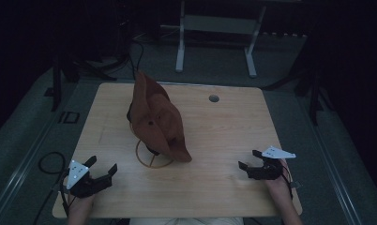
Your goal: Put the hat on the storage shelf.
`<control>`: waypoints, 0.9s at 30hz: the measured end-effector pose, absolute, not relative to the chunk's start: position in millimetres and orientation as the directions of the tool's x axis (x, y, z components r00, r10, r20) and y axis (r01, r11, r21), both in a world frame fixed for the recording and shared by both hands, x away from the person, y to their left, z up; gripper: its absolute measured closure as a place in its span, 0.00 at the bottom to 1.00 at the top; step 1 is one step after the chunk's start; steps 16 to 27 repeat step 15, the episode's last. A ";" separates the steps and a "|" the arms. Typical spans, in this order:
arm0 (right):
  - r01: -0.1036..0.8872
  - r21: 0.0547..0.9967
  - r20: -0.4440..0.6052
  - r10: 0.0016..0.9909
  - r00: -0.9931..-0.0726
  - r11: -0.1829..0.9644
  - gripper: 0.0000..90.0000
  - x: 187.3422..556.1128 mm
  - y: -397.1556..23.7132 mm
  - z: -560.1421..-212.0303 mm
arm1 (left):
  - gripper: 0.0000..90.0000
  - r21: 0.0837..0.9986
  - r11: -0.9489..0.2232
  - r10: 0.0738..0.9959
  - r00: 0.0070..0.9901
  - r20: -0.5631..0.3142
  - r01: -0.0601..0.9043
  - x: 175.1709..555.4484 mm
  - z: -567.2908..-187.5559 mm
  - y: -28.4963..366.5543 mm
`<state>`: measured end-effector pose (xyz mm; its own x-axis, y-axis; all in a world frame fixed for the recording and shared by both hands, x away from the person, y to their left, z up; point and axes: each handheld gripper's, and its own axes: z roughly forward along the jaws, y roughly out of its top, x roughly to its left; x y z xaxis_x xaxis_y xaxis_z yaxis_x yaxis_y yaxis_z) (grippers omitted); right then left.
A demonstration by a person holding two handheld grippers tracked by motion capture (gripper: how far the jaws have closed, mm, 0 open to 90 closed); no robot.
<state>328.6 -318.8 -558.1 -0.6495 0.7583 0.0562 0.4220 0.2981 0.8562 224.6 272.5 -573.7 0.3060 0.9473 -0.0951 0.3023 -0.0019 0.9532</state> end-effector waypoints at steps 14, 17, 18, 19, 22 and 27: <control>0.463 0.867 0.090 0.859 -0.504 0.182 0.15 327.1 -356.7 -564.2 | 0.14 0.954 0.005 0.947 0.304 -0.101 0.301 224.4 -574.0 273.8; 0.462 0.869 0.094 0.857 -0.506 0.177 0.15 326.8 -356.9 -564.1 | 0.14 0.954 0.005 0.947 0.304 -0.101 0.301 224.4 -574.0 273.8; 0.462 0.869 0.094 0.857 -0.506 0.177 0.15 326.8 -356.9 -564.1 | 0.14 0.954 0.005 0.947 0.304 -0.101 0.301 224.4 -574.0 273.8; 0.462 0.869 0.094 0.857 -0.506 0.177 0.15 326.8 -356.9 -564.1 | 0.14 0.954 0.005 0.947 0.304 -0.101 0.301 224.4 -574.0 273.8; 0.462 0.869 0.094 0.857 -0.506 0.177 0.15 326.8 -356.9 -564.1 | 0.14 0.954 0.005 0.947 0.304 -0.101 0.301 224.4 -574.0 273.8; 0.462 0.869 0.094 0.857 -0.506 0.177 0.15 326.8 -356.9 -564.1 | 0.14 0.954 0.005 0.947 0.304 -0.101 0.301 224.4 -574.0 273.8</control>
